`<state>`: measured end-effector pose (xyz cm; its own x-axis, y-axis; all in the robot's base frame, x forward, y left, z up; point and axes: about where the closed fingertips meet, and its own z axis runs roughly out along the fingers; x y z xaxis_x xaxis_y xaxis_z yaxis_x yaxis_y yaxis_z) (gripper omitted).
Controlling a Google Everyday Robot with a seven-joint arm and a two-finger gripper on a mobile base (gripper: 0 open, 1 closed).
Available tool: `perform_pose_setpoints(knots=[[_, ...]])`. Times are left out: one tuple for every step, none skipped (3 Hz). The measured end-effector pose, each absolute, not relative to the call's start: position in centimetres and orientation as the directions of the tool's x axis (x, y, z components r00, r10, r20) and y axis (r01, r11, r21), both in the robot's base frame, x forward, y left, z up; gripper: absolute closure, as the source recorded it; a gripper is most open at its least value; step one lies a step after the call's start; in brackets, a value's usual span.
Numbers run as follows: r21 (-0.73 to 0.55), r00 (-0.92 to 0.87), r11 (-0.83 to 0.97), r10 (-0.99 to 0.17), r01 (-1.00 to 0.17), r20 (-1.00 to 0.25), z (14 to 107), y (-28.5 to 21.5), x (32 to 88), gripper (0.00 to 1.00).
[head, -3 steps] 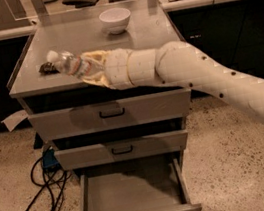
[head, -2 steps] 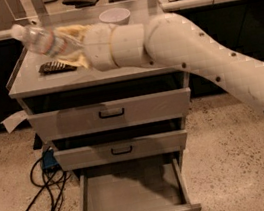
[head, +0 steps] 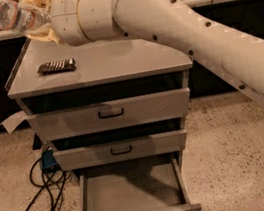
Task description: Pick water bottle from bottom drawer and place on counter
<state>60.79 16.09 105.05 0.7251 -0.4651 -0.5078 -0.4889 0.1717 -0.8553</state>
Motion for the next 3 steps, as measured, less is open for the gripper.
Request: perform_pose_setpoints(knots=[[-0.858,0.724,0.162,-0.476,-0.487,-0.500,104.5,16.1,61.1,1.00],[-0.865,0.726,0.167,-0.483,-0.473,-0.490,104.9,15.2,62.6,1.00],[-0.874,0.719,0.177,-0.507,-0.453,-0.475,104.7,12.4,67.3,1.00]])
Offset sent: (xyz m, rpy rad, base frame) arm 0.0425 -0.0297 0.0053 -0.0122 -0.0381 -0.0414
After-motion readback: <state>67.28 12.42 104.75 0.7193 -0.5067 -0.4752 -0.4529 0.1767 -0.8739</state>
